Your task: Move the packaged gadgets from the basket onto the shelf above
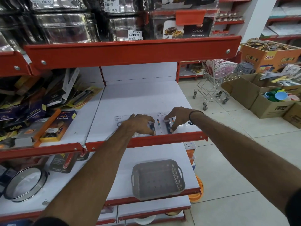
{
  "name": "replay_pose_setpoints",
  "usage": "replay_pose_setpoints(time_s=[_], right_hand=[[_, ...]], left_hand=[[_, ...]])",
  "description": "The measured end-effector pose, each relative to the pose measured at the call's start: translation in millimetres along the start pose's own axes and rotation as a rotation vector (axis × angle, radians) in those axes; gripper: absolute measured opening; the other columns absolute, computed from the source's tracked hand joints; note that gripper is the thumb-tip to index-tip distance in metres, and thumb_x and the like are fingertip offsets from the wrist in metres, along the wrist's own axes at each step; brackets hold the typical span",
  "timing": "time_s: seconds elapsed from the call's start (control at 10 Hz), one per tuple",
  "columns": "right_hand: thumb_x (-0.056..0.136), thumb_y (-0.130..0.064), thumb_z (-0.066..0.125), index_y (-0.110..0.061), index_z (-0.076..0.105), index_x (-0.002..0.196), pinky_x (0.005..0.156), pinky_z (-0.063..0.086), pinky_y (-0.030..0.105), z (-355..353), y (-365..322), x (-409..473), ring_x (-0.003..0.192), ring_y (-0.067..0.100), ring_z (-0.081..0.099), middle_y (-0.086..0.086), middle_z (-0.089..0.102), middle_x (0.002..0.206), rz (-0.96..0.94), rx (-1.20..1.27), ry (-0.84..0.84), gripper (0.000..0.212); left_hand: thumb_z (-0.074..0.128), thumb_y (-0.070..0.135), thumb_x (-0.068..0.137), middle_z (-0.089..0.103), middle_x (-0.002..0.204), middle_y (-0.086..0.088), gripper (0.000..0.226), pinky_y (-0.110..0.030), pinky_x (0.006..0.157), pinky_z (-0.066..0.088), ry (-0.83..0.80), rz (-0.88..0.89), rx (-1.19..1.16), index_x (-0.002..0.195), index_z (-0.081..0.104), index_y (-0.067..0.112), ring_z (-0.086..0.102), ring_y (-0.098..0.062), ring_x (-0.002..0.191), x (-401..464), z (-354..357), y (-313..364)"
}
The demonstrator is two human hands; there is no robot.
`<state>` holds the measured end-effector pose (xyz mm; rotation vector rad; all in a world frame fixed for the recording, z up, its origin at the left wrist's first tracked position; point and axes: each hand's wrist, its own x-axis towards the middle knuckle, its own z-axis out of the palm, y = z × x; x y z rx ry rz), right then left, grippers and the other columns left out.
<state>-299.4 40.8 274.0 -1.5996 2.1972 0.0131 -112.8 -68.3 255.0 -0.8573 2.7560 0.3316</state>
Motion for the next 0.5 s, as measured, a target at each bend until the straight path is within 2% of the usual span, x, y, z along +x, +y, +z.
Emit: replay_pose_setpoints(time_s=[0.2,0.3,0.4,0.5], right_hand=[[0.073,-0.03,0.085,-0.019,0.056,0.139,0.113,0.036,0.041,2,-4,-2,0.136,0.028,0.045,0.006,0.049,0.15,0.003,0.019,-0.007,0.073],[0.075,-0.03,0.084,-0.019,0.05,0.143,0.113,0.035,0.041,0,-9,-12,0.138,0.028,0.043,0.006,0.045,0.153,0.02,0.012,-0.001,0.077],[0.079,-0.036,0.079,-0.023,0.047,0.145,0.111,0.037,0.041,2,-26,-41,0.136,0.027,0.045,0.004,0.046,0.151,-0.008,-0.007,0.146,0.074],[0.083,-0.05,0.07,-0.029,0.051,0.141,0.108,0.04,0.042,5,-32,-60,0.132,0.023,0.049,-0.002,0.052,0.147,-0.04,-0.049,0.357,0.064]], left_hand=[[0.066,0.058,0.079,0.044,0.156,0.006,0.072,-0.053,0.122,0.017,-0.016,-0.004,0.024,0.144,0.044,0.033,0.037,-0.024,0.143,2,0,2],[0.062,0.057,0.083,0.036,0.161,0.003,0.073,-0.055,0.122,0.015,-0.04,-0.001,0.039,0.147,0.04,0.032,0.03,-0.025,0.148,-2,0,4],[0.049,0.056,0.093,0.02,0.167,0.001,0.066,-0.056,0.123,0.012,0.13,0.024,0.048,0.152,0.032,0.032,0.02,-0.025,0.153,-18,6,2],[0.041,0.055,0.098,0.021,0.167,0.002,0.061,-0.053,0.123,0.015,0.368,0.071,0.053,0.153,0.031,0.03,0.022,-0.024,0.152,-32,11,-4]])
